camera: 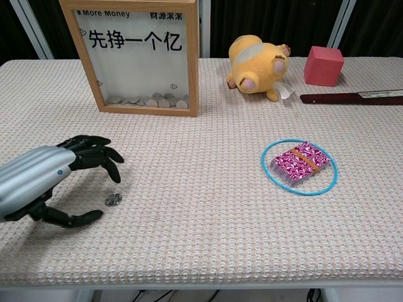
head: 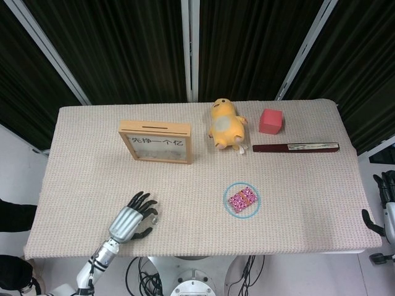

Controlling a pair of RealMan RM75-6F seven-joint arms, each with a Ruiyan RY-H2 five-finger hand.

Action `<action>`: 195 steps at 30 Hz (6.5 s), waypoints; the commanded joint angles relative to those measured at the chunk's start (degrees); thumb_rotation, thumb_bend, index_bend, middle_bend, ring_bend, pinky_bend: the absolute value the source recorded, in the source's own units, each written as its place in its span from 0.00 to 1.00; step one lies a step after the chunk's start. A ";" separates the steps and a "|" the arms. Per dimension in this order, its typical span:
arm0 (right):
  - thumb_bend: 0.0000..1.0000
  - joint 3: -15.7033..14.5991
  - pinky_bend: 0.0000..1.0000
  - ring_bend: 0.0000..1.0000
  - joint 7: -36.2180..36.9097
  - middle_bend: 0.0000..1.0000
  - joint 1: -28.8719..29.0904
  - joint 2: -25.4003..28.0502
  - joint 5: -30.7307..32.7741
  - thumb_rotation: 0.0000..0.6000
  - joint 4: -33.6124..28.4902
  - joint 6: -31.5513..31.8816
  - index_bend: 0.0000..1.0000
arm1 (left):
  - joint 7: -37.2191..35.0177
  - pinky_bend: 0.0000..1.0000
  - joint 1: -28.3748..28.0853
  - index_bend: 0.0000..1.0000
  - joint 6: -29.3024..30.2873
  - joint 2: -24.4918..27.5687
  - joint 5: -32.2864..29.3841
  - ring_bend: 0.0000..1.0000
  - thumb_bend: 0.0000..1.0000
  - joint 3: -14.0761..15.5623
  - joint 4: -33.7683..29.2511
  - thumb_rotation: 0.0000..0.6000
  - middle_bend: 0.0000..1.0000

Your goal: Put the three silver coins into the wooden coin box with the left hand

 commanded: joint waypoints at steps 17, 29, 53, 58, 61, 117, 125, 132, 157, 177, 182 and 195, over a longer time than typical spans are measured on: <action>0.32 0.06 0.00 0.00 0.18 0.00 0.19 -0.55 0.68 1.00 0.60 -0.74 0.00 | -1.20 0.05 0.39 0.45 -1.81 -0.01 -1.37 0.03 0.28 0.08 -0.48 1.00 0.18; 0.32 0.03 0.00 0.00 0.27 0.00 0.46 -0.86 0.83 1.00 1.04 -1.36 0.00 | -1.75 0.05 -0.05 0.45 -2.89 -0.42 -1.21 0.03 0.28 0.13 -0.23 1.00 0.18; 0.32 0.02 0.00 0.00 1.47 0.00 0.65 -1.25 1.05 1.00 2.46 -2.10 0.00 | -1.27 0.04 -1.02 0.38 -3.96 -0.81 -0.61 0.03 0.27 0.26 0.54 1.00 0.18; 0.32 -0.05 0.00 0.00 1.57 0.00 0.62 -1.24 0.94 1.00 2.56 -2.10 0.00 | -1.07 0.04 -1.15 0.37 -4.22 -0.68 -0.71 0.02 0.27 0.22 0.40 1.00 0.18; 0.32 -0.06 0.00 0.00 1.55 0.00 0.65 -1.29 0.97 1.00 2.61 -2.17 0.00 | -1.02 0.04 -1.26 0.37 -4.40 -0.75 -0.84 0.02 0.27 0.09 0.47 1.00 0.18; 0.32 -0.51 0.00 0.00 1.30 0.00 0.52 -0.78 0.80 1.00 2.11 -2.59 0.00 | -4.08 0.04 -2.14 0.54 4.98 -8.98 3.83 0.03 0.29 -0.37 16.05 1.00 0.24; 0.32 -0.49 0.00 0.00 1.03 0.00 0.55 -0.73 0.90 1.00 1.89 -2.62 0.00 | -4.57 0.04 -2.34 0.55 4.77 -8.78 3.42 0.03 0.36 -0.51 15.53 1.00 0.24; 0.32 -0.58 0.00 0.00 0.67 0.00 0.58 -0.71 1.08 1.00 1.69 -2.86 0.00 | -4.85 0.04 -2.45 0.55 4.40 -8.44 3.19 0.03 0.41 -0.39 15.05 1.00 0.24; 0.32 0.17 0.00 0.00 0.51 0.00 0.75 0.08 0.25 1.00 0.15 -1.31 0.00 | 3.88 0.05 -7.66 0.61 3.82 14.19 -6.51 0.05 0.45 -17.51 -20.19 1.00 0.27; 0.32 0.25 0.00 0.00 0.68 0.00 0.37 -0.28 0.59 1.00 0.24 -0.63 0.00 | 13.25 0.06 -25.90 0.62 -18.13 20.82 -32.75 0.05 0.45 -33.64 -22.48 1.00 0.28; 0.32 0.50 0.00 0.00 1.56 0.00 0.27 -0.12 1.16 1.00 0.90 -0.76 0.00 | 14.05 0.05 -28.04 0.62 -19.10 19.90 -36.12 0.05 0.45 -33.50 -20.55 1.00 0.28; 0.32 0.55 0.00 0.00 1.86 0.00 0.44 -0.33 1.32 1.00 1.44 -1.25 0.00 | 13.08 0.05 -29.40 0.62 -19.67 19.57 -39.51 0.05 0.45 -31.27 -17.56 1.00 0.28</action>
